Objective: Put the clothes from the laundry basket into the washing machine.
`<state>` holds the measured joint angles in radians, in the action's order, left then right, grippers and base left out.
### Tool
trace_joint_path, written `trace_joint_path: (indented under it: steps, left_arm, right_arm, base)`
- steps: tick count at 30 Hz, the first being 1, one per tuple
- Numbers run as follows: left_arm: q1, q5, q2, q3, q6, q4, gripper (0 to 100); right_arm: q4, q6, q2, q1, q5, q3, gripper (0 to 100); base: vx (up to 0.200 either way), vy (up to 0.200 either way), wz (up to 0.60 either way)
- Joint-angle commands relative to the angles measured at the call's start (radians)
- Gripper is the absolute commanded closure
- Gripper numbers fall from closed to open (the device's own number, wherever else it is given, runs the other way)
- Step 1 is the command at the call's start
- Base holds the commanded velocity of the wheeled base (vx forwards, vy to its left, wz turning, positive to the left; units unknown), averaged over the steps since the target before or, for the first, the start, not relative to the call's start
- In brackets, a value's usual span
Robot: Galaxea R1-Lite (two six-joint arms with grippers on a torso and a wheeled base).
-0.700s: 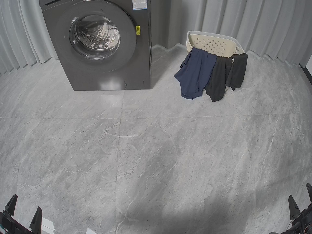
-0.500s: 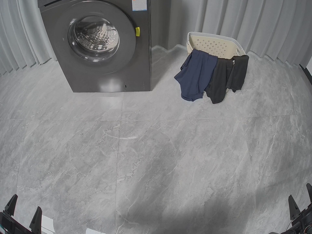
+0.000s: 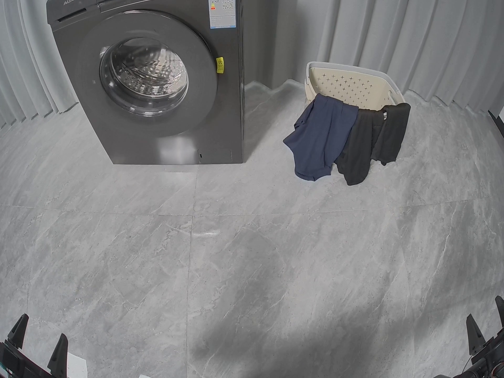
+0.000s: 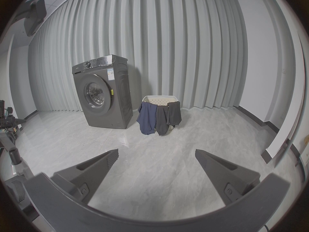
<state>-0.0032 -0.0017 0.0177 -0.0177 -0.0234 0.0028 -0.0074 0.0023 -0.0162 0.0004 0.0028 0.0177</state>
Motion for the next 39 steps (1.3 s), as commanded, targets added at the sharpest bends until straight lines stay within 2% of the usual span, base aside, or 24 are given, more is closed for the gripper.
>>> trace_joint_path:
  steps: [1, 23, 32, 39]
  left_arm:
    - [0.000, 0.000, -0.013, 0.015, -0.003, -0.001, 0]
    - [0.000, 0.002, -0.013, 0.015, -0.007, -0.001, 0]
    - [0.000, 0.005, -0.013, 0.015, -0.007, 0.000, 0]
    - [0.000, 0.005, -0.013, 0.015, -0.009, 0.000, 0]
  right_arm:
    - [0.000, -0.001, 0.016, 0.001, 0.000, -0.018, 0]
    - [0.000, -0.001, 0.016, 0.001, 0.000, -0.018, 0]
    - [0.000, -0.002, 0.016, 0.001, 0.000, -0.018, 0]
    - [0.000, -0.002, 0.016, 0.001, 0.000, -0.018, 0]
  base:
    - [0.200, 0.000, 0.00]
    - [0.200, 0.000, 0.00]
    - [0.000, 0.000, 0.00]
    - [0.000, -0.200, 0.00]
